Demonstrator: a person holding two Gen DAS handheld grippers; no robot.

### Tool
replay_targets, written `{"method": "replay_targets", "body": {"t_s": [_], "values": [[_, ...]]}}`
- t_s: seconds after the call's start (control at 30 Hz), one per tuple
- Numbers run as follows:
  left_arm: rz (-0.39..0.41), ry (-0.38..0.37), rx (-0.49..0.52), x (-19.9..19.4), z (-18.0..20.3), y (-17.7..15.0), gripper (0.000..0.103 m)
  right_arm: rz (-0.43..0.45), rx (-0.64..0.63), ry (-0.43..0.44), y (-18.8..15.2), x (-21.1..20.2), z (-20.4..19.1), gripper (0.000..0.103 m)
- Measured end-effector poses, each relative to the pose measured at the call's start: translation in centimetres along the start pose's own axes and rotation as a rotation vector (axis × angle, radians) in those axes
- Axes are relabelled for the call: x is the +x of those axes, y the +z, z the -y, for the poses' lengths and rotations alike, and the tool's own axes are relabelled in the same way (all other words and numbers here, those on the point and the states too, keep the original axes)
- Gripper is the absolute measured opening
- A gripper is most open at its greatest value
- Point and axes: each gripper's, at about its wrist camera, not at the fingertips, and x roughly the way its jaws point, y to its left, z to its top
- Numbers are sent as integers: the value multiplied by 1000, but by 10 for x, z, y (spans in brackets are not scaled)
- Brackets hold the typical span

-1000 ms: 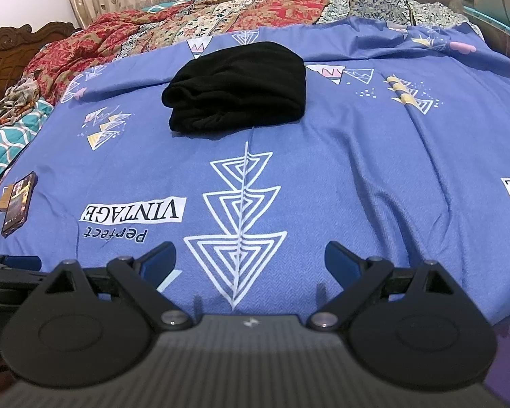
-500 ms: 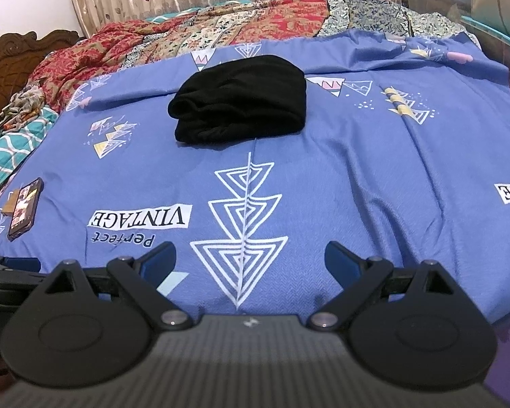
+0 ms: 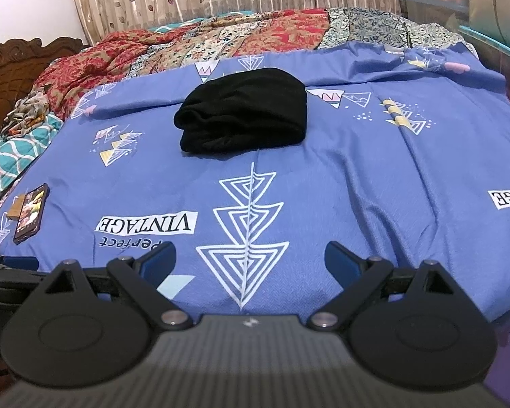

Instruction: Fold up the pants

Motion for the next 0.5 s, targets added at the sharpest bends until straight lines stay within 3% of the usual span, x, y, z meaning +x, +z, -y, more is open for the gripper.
{"method": "replay_targets", "body": {"t_s": [0.5], "values": [[62,55,23,-9,-2,13,103,41,2,-6,11,-8,-1,96]]}}
